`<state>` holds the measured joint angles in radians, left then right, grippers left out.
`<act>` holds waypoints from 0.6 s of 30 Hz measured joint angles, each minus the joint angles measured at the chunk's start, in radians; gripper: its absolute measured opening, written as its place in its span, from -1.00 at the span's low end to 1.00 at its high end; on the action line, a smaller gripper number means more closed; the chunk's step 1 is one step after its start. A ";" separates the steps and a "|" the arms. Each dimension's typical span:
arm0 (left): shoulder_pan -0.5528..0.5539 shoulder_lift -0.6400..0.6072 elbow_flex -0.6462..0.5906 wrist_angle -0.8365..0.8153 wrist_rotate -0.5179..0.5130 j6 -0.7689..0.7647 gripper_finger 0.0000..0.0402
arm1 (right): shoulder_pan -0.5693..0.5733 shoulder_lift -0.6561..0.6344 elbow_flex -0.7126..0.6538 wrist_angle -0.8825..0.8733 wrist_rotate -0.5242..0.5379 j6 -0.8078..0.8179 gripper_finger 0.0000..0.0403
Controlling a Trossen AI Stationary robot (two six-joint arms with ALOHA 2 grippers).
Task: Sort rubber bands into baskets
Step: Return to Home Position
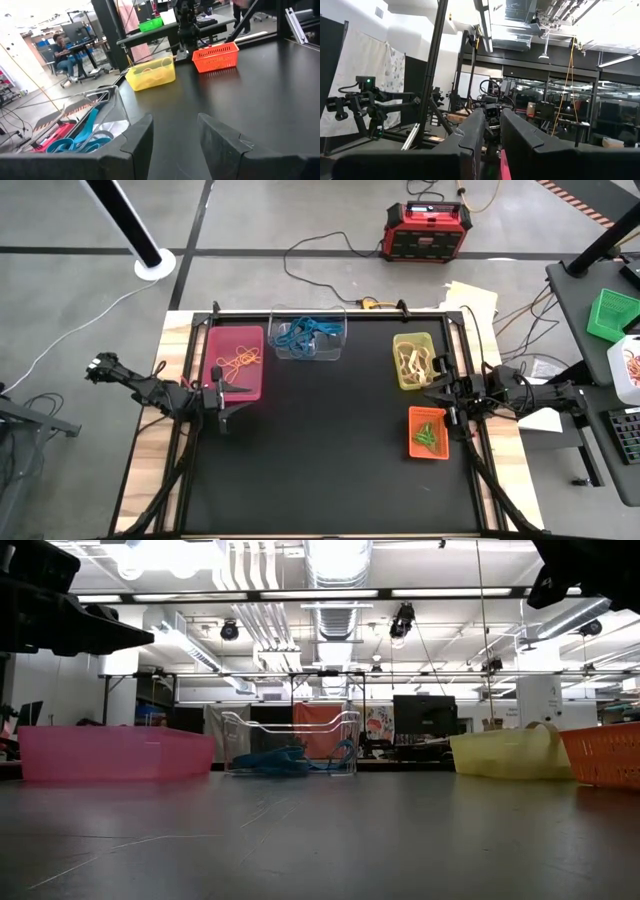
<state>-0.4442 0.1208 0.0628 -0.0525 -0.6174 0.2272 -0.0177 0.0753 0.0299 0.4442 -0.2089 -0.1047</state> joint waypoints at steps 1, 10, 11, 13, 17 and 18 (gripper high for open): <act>0.000 0.000 0.000 -0.001 0.000 0.000 -0.31 | 0.000 0.000 0.000 0.000 0.000 0.000 -0.69; 0.000 0.002 0.000 -0.001 0.000 0.000 -0.31 | 0.000 0.000 0.000 0.000 0.000 0.000 -0.71; 0.000 0.002 0.000 0.000 0.000 0.000 -0.31 | 0.000 0.000 0.000 0.000 0.000 0.000 -0.71; 0.000 0.002 0.000 0.000 0.000 0.000 -0.31 | 0.000 0.000 0.000 0.000 0.000 0.000 -0.71; 0.000 0.002 0.000 -0.001 0.000 0.000 -0.31 | 0.000 0.000 0.000 0.000 0.000 0.000 -0.69; 0.000 0.002 0.000 -0.001 0.000 0.000 -0.31 | 0.000 0.000 0.000 0.000 0.000 0.000 -0.68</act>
<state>-0.4442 0.1230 0.0628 -0.0532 -0.6174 0.2272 -0.0177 0.0753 0.0303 0.4442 -0.2089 -0.1051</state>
